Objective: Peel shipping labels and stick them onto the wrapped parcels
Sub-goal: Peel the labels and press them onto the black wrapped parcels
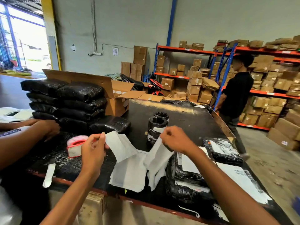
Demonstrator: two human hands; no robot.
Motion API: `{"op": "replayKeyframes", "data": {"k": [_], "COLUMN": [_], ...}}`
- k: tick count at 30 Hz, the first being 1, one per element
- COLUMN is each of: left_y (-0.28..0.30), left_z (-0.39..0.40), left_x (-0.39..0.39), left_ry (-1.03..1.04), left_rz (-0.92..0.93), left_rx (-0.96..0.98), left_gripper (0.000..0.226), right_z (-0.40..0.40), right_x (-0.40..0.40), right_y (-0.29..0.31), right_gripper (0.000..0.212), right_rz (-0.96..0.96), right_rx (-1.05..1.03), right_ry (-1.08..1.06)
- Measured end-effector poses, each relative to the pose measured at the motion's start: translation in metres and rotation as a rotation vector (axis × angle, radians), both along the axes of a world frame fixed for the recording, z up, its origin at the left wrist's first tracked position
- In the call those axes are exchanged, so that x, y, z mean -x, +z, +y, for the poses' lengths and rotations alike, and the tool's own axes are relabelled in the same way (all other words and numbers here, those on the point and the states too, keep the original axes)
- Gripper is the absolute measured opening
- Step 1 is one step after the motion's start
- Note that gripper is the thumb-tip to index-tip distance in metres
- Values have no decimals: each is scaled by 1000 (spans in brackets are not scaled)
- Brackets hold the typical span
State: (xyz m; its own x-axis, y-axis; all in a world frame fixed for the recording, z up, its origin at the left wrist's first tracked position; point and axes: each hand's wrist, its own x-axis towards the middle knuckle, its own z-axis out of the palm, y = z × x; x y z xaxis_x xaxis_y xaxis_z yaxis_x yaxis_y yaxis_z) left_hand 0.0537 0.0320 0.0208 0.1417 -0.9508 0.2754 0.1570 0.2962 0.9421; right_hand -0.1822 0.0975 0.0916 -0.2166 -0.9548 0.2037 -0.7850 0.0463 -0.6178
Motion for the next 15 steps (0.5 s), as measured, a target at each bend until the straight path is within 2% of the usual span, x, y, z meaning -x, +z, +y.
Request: {"op": "replayKeyframes", "data": {"k": [2,4,7,9,11,14,15], "left_y": [1,3,7,11,18,32,36], "left_z": [1,2,5,8,12,18,20], "left_x": [-1,-1,6,14,26,47,57], "left_ry": [2,-13,-51,-77,-109,-157,-189], "left_rz": [-1,-15,-38,-41,-40,-87,-119], "left_rx": [43,85,142,180,228,316,351], "left_gripper": [23,21,20,20,18,14,13], "right_z": [-10,-16,-17,-15,-10,11,19], "right_x": [-2,-7,-13,-8,0,11,17], "right_y": [-14,-27,-35,-35,-33,-17,-9], "right_gripper": [31,18,16,16,25,43,48], "right_rz": [234,431,599,589,384,-271,-422], "right_rx": [-196,-312,-301,-197,-48,128,157], "right_ry": [14,21,-7,-43,-83,-111,-114]}}
